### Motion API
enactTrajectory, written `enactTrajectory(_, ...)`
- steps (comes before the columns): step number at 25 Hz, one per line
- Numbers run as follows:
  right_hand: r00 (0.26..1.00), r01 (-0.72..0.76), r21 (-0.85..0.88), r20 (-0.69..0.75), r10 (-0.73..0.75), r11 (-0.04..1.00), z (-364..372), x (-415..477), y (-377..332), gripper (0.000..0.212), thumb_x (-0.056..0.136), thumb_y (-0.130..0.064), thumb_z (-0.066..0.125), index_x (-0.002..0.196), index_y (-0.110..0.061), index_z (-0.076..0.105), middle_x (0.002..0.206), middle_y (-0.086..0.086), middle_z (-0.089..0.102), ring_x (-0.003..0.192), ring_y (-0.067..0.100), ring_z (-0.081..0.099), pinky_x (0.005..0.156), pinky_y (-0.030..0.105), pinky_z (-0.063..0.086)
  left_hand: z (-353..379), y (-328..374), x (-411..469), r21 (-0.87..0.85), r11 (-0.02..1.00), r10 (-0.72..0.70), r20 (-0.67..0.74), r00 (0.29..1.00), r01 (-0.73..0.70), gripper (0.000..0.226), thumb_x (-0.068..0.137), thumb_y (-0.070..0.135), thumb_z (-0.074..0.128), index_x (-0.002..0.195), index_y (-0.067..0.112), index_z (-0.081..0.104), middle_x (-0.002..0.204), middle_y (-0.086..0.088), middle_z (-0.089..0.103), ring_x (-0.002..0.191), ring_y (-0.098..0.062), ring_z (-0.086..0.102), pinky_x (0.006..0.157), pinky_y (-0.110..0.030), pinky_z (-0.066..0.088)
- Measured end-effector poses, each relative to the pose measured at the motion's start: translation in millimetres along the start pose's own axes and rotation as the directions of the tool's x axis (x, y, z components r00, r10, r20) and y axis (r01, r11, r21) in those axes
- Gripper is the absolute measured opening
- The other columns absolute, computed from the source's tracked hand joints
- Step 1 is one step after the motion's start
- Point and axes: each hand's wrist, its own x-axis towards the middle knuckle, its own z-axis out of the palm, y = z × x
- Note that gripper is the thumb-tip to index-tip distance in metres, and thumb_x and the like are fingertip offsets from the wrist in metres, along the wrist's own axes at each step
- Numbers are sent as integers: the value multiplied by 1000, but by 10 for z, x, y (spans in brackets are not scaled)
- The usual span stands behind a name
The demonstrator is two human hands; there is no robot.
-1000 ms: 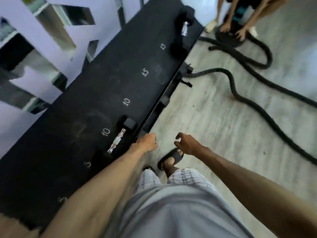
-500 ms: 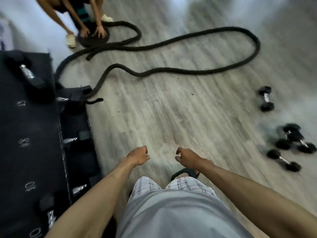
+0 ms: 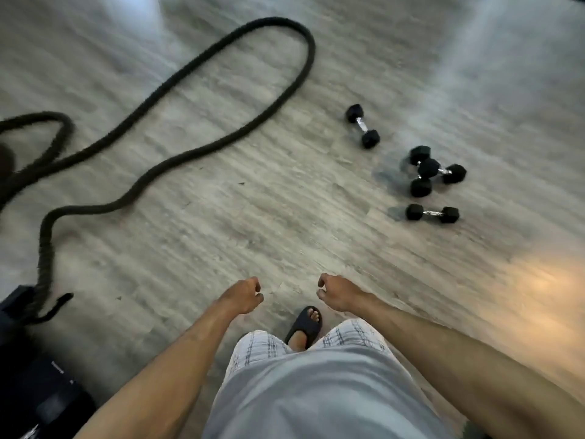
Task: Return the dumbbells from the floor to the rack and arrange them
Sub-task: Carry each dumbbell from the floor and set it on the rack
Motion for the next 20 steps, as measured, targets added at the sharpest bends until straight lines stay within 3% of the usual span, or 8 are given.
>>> enactTrajectory(4,996,-74,122,-32,78,990,-400,149,421,31,97,-29,48,119,-8,55,116,16,65,104,32,60,81,36,46,-348,755,485,86,992,86,54,995,-90,27,95,30,53,115,12,55,112,-13,66,99,-27,63,82,-32,47)
enactTrajectory(6,991,-119,192,-41,129,974,-616,273,603,32,97,-30,48,120,-9,56,116,15,65,105,32,61,82,36,47,-550,1126,750,150,978,132,101,986,-146,22,96,28,51,111,12,54,112,-11,64,101,-25,60,88,-34,47)
enactTrajectory(9,982,-165,247,-54,183,955,-1001,504,819,32,94,-26,49,120,-8,56,120,16,64,109,32,60,90,39,50,-901,1639,1181,211,961,157,129,979,-181,32,94,29,54,119,8,56,118,-15,65,110,-30,61,89,-34,46)
enactTrajectory(20,938,-272,380,-100,331,884,-3258,1759,1275,32,94,-26,47,119,-9,55,116,14,65,107,30,60,88,37,50,-2722,3165,2995,260,920,243,212,947,-294,28,95,28,55,117,11,56,117,-13,64,105,-27,60,79,-32,44)
